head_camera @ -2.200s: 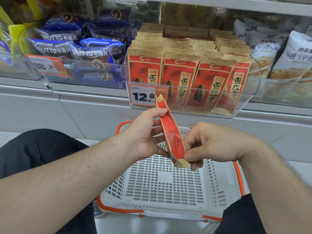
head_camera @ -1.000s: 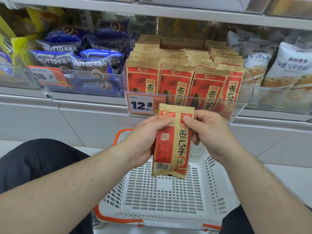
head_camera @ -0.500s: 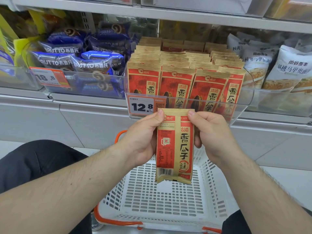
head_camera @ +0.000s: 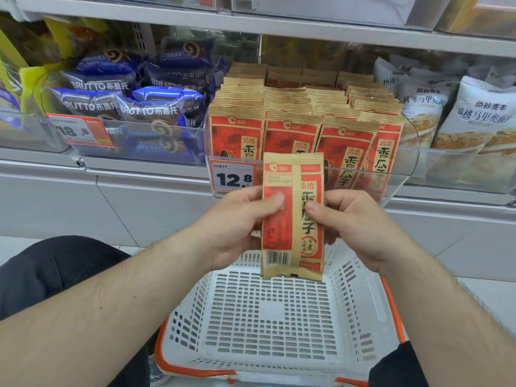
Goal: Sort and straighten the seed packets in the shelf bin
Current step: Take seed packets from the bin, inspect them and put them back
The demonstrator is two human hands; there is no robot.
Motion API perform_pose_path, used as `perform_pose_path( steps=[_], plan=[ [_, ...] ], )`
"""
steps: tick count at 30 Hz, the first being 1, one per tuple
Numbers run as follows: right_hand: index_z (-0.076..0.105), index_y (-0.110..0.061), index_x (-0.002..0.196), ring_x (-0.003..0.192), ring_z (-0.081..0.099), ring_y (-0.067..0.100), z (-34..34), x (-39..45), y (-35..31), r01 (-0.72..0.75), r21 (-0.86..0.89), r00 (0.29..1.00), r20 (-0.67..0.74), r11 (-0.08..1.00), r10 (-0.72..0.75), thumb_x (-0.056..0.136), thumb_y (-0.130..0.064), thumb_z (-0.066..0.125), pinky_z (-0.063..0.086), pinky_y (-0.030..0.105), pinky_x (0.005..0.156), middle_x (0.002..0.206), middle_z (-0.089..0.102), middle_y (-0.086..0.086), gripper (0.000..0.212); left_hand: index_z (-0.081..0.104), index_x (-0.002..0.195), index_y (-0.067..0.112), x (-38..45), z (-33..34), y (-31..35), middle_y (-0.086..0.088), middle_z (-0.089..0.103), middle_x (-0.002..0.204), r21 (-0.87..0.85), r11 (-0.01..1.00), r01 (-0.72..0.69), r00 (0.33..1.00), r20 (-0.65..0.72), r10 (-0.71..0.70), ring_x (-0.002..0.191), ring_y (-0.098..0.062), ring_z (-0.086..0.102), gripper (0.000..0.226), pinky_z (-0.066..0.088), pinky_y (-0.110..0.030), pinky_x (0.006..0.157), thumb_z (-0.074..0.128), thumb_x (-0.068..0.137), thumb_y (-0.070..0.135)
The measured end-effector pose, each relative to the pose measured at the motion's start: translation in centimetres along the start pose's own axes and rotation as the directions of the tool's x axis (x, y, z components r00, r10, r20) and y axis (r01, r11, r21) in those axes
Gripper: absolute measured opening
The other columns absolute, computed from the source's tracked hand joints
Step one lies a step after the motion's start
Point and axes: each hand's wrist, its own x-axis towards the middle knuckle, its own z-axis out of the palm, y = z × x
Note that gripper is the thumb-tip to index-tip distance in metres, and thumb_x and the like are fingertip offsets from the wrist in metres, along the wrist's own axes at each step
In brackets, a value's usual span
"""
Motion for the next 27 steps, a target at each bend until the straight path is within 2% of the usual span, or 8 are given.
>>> perform_pose_path(
  steps=[5,10,13,17,20,23,25,27],
  plan=[
    [0.074,-0.005,0.095,0.054,0.057,0.013,-0.7,0.0,-0.1,0.008,0.012,1.0,-0.015,1.0,-0.008,0.081,-0.033,0.067,0.043,0.027,0.054,0.075,0.073,0.011,0.032,0.067,0.117,0.015,-0.2,-0.7,0.1,-0.009,0.075,0.111,0.076,0.997,0.022,0.996,0.087,-0.029,0.096,-0.023,0.073,0.035,0.061,-0.047,0.081,0.066,0.083,0.022],
    [0.069,-0.009,0.109,0.093,0.067,0.046,-1.5,-0.6,-0.2,-0.108,-0.025,0.966,0.234,0.994,0.11,0.067,-0.023,0.075,0.051,0.044,0.072,0.1,0.075,0.02,0.045,0.065,0.122,0.012,-0.1,-0.7,0.1,-0.013,0.073,0.117,0.015,1.0,0.025,0.996,0.089,-0.026,0.096,-0.023,0.073,0.047,0.063,-0.045,0.075,0.065,0.078,0.026],
    [0.069,-0.008,0.11,0.085,0.069,0.038,-1.7,-0.6,0.0,-0.128,-0.008,0.961,0.248,0.992,0.126,0.067,-0.024,0.085,0.053,0.034,0.061,0.099,0.074,0.021,0.049,0.061,0.127,0.014,-0.2,-1.0,0.1,-0.011,0.074,0.114,0.074,0.997,0.017,0.99,0.139,-0.027,0.1,-0.027,0.073,0.051,0.063,-0.048,0.074,0.068,0.076,0.021],
    [0.071,-0.007,0.108,0.076,0.065,0.035,-2.2,-0.7,0.0,-0.16,0.048,0.951,0.274,0.986,0.141,0.054,-0.04,0.093,0.055,0.027,0.052,0.098,0.072,0.028,0.066,0.056,0.13,0.016,-0.3,-1.0,0.3,-0.006,0.075,0.1,0.089,0.995,0.034,0.975,0.215,-0.052,0.081,-0.022,0.074,0.062,0.058,-0.029,0.051,0.069,0.071,0.005],
    [0.073,-0.008,0.106,0.07,0.065,0.033,-2.4,-0.6,0.1,-0.161,0.076,0.938,0.321,0.984,0.129,0.044,-0.05,0.095,0.054,0.025,0.049,0.098,0.071,0.03,0.079,0.057,0.131,0.019,-0.1,-1.4,0.1,-0.008,0.074,0.105,0.097,0.995,0.029,0.972,0.229,-0.05,0.09,-0.027,0.073,0.063,0.062,-0.033,0.059,0.071,0.07,0.007],
    [0.071,-0.005,0.108,0.068,0.067,0.03,-2.4,-0.6,0.1,-0.175,0.079,0.937,0.321,0.981,0.141,0.049,-0.043,0.096,0.054,0.025,0.049,0.098,0.071,0.031,0.074,0.059,0.13,0.018,0.0,-1.4,0.1,-0.007,0.075,0.103,0.097,0.994,0.045,0.968,0.241,-0.068,0.088,-0.026,0.073,0.061,0.062,-0.031,0.059,0.07,0.071,0.007],
    [0.07,-0.004,0.109,0.071,0.066,0.033,-2.1,-0.7,0.0,-0.179,0.035,0.944,0.289,0.983,0.161,0.064,-0.028,0.088,0.054,0.025,0.05,0.098,0.072,0.029,0.055,0.06,0.127,0.017,-0.1,-1.3,0.1,-0.006,0.076,0.101,0.107,0.992,0.064,0.972,0.22,-0.086,0.085,-0.023,0.074,0.055,0.063,-0.032,0.061,0.07,0.074,0.005],
    [0.068,-0.006,0.109,0.074,0.066,0.036,-1.5,-0.8,-0.3,-0.164,-0.069,0.958,0.228,0.984,0.175,0.075,-0.014,0.082,0.054,0.028,0.051,0.095,0.074,0.023,0.038,0.062,0.127,0.019,0.0,-1.1,-0.2,-0.007,0.076,0.106,0.168,0.983,0.069,0.986,0.141,-0.093,0.092,-0.023,0.074,0.047,0.063,-0.041,0.074,0.068,0.085,0.0]
  ],
)
